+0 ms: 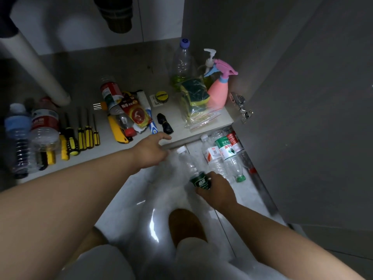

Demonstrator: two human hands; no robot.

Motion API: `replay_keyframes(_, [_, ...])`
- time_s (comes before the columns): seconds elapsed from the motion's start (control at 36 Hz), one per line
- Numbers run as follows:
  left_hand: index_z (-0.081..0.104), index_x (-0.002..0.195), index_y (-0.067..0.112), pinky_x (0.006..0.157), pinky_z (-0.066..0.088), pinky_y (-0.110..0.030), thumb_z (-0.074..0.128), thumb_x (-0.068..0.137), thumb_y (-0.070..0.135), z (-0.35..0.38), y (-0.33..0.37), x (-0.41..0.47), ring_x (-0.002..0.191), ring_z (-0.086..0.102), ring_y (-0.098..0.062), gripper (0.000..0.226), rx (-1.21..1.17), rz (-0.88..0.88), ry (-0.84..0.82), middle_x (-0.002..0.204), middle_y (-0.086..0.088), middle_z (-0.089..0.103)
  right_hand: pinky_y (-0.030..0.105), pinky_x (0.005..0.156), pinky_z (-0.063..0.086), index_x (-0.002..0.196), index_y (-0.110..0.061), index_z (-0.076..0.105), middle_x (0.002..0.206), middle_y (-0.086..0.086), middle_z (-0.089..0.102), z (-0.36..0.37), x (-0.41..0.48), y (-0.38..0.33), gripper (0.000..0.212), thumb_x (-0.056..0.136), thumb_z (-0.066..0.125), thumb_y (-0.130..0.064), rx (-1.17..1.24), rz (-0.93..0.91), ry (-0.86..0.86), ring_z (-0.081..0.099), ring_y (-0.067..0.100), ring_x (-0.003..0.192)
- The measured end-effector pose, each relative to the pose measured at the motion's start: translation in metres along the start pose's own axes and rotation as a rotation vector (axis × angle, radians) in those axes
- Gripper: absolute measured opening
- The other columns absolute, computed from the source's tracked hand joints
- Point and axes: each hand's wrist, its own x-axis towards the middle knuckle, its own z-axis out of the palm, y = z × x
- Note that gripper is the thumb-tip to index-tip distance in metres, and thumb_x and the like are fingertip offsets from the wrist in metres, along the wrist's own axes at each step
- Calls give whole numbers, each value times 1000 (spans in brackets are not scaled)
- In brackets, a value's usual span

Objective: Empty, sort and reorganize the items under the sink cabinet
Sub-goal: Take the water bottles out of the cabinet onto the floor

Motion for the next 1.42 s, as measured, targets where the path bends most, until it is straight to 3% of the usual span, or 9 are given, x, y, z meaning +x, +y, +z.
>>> replay_keyframes(0.36, [62,125,16,89,56,-37,53,102,11,-17,-40,-11,105,68,-25,26,113,-69,-37,118,-11,67,44,95,53,139,-13,41,143,14,46,-8,43,-18,77,84,69,-59,-418,152,66,51,31,125])
replay_keyframes(0.64, [62,125,14,95,55,-43,53,102,10,-24,-52,-20,104,69,-25,25,109,-107,-15,119,-12,67,45,90,54,145,-16,28,144,16,43,-3,46,-27,81,86,71,-50,-379,148,78,55,35,122])
replay_keyframes(0.78, [63,122,12,62,52,-18,51,102,8,-28,-56,-17,103,68,-24,24,141,-95,5,117,-10,66,42,88,56,137,-16,35,131,11,53,-6,42,-24,71,86,70,-51,-323,65,56,61,30,113])
replay_keyframes(0.83, [64,121,13,62,49,-17,52,102,9,-35,-57,-22,101,68,-22,23,155,-78,35,116,-8,66,39,84,57,126,-18,42,119,8,58,-15,41,-32,56,87,68,-48,-256,-46,17,64,25,101])
replay_keyframes(0.94, [67,118,17,92,54,-33,54,102,16,-53,-67,-29,108,64,-24,21,207,-54,114,118,-5,65,33,76,55,106,-24,49,95,-1,62,-36,40,-62,33,89,68,-44,-155,-220,-142,62,15,80])
replay_keyframes(1.08, [70,104,21,71,47,-17,55,100,14,-76,-90,-39,93,61,-11,17,237,-19,229,108,0,67,26,66,44,102,-26,57,80,-7,60,-55,36,-110,17,91,65,-36,-234,-370,-237,60,13,76])
replay_keyframes(1.17, [69,95,21,81,54,-28,52,96,7,-92,-101,-46,96,65,-21,22,221,-9,331,103,-4,69,26,66,42,100,-26,60,81,-9,60,-61,36,-144,13,90,64,-32,-284,-462,-258,58,12,76])
replay_keyframes(1.31, [68,111,22,98,47,-31,64,86,12,-131,-124,-55,113,59,-32,27,340,-45,680,123,-11,59,34,78,52,94,-25,59,91,-6,62,-60,40,-209,6,92,55,-29,-389,-651,-296,60,19,85])
replay_keyframes(1.42, [49,136,24,102,43,-45,61,89,35,-167,-141,-56,126,46,-38,49,415,-277,836,139,-14,43,34,81,53,96,-26,60,98,-5,64,-49,43,-263,8,93,56,-33,-376,-708,-322,60,17,89])
